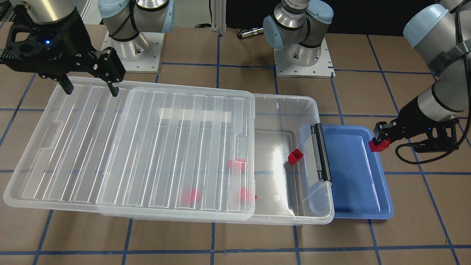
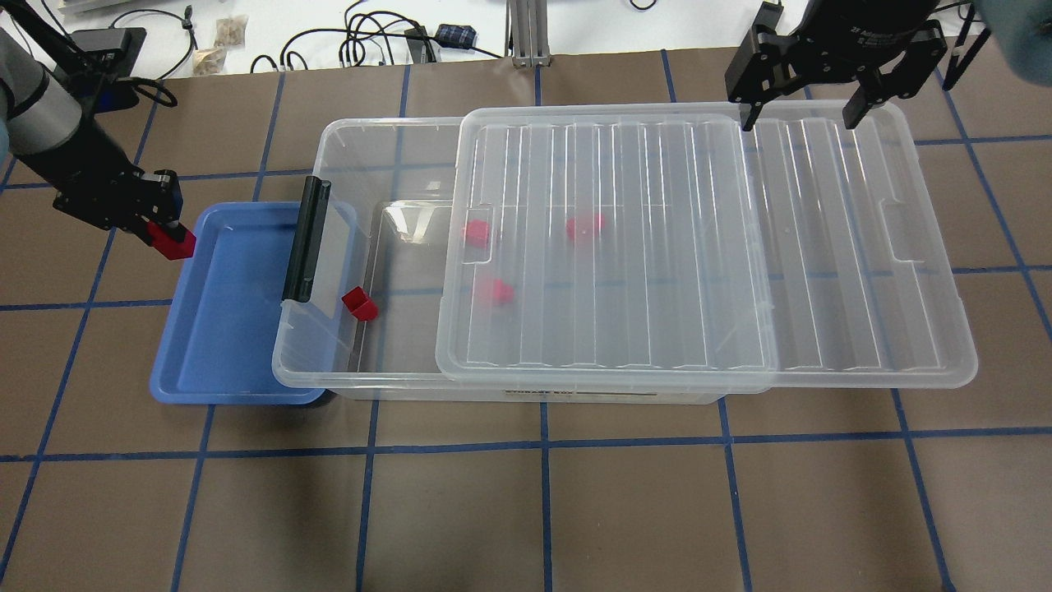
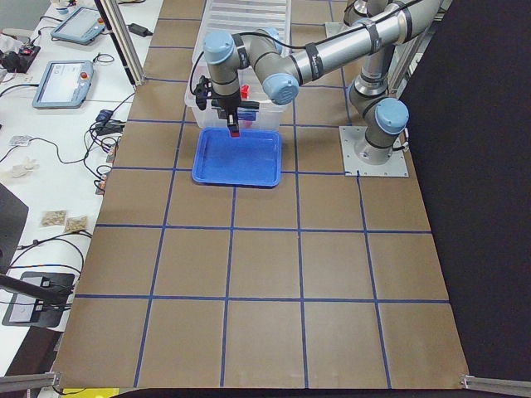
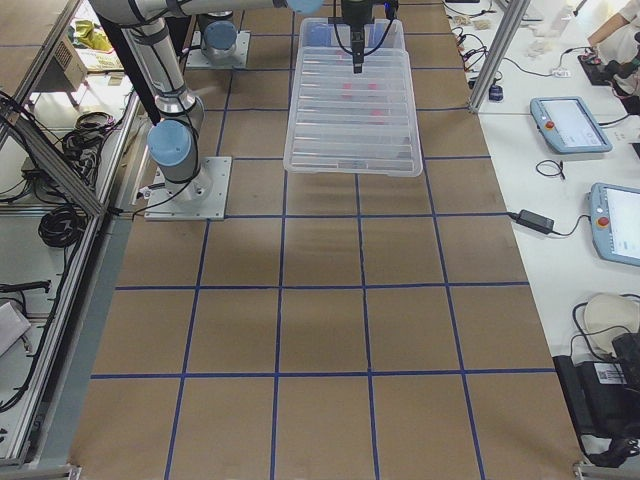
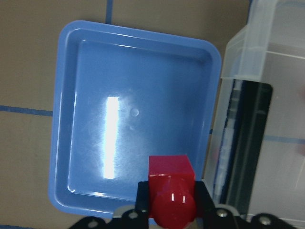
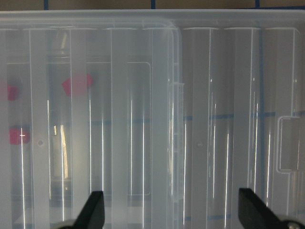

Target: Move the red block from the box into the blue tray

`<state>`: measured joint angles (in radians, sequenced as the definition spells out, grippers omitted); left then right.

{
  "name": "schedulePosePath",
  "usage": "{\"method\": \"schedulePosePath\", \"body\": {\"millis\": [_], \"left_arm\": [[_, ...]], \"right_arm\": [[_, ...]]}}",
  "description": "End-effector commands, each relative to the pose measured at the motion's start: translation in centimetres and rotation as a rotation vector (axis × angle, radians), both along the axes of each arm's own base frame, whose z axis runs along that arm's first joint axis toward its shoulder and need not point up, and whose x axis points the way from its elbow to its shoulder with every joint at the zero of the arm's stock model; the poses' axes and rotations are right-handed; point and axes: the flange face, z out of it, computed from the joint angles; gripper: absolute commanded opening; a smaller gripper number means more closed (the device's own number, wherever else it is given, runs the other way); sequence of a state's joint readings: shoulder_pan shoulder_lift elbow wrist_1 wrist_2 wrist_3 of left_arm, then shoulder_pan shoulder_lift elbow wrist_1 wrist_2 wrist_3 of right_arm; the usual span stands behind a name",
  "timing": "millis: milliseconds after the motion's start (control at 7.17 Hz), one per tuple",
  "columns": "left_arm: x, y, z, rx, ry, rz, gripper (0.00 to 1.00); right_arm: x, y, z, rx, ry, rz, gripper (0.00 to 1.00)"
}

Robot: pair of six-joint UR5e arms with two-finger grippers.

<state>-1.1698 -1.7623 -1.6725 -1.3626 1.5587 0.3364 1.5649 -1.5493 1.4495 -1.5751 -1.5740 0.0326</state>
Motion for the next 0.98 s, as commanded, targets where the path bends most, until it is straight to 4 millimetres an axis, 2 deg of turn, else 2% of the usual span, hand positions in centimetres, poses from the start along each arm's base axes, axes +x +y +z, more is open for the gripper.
{"method": "schedulePosePath", "body": {"millis": [0,558,837], "left_arm": [[0.5,-0.2,-5.0,0.006,0.009,-0.043,0.00],[1.1,-1.9,-10.9,0.053,0.035,-0.062,0.00],[1.3,-2.3,-12.7,0.074,0.045,-0.064,0.00]], "right_arm": [[0.0,0.1,0.1,0.000,0.001,-0.002,1.00],[0.0,0.0,0.0,0.003,0.000,-0.001,1.00],[0.0,0.0,0.0,0.003,0.000,-0.001,1.00]]}}
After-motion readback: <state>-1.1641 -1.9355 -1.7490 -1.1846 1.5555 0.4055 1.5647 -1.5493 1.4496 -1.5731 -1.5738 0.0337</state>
